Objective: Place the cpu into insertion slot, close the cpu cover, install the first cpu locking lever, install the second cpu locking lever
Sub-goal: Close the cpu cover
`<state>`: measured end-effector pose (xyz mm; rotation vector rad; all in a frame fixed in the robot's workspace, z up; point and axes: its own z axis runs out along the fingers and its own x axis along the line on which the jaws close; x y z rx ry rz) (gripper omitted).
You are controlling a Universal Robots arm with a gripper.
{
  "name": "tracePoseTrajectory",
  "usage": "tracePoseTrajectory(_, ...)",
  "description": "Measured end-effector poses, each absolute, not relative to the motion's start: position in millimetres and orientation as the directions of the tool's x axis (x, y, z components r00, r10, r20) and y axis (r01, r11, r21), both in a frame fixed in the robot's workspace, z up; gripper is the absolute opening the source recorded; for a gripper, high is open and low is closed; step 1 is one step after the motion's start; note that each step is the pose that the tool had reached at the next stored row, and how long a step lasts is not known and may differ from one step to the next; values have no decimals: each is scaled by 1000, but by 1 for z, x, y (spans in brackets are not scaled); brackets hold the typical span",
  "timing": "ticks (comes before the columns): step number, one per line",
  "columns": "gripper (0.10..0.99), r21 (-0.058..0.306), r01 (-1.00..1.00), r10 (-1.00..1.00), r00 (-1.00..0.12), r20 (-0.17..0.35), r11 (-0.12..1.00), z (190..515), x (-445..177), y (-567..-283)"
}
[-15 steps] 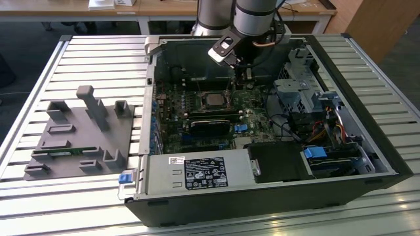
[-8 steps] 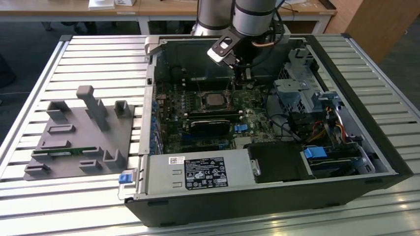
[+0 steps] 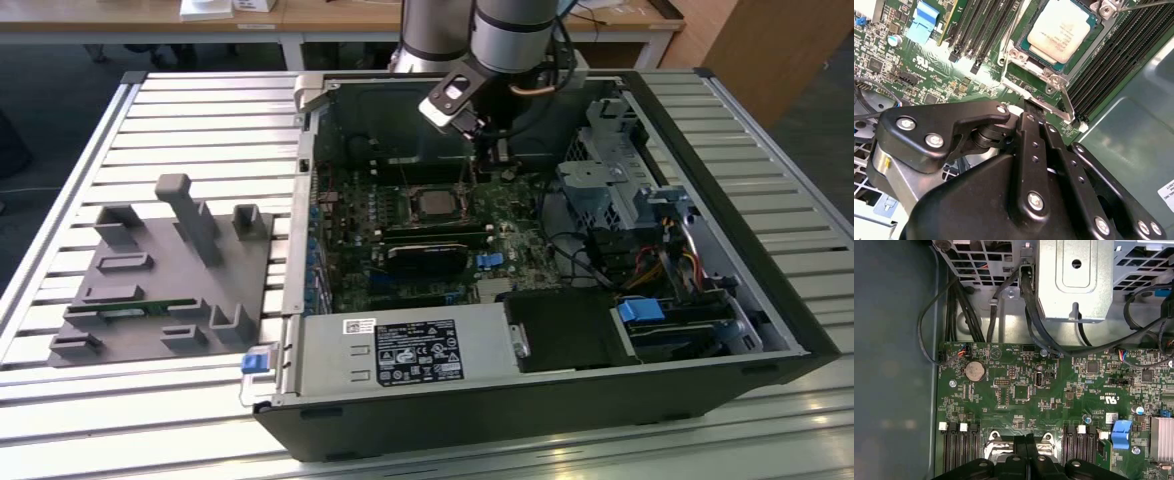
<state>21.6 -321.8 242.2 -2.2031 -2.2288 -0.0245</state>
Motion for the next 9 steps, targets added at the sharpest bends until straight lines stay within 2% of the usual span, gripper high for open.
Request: tracePoseTrajectory(9, 106, 6, 1000, 1000, -12, 17, 12, 242, 19, -322)
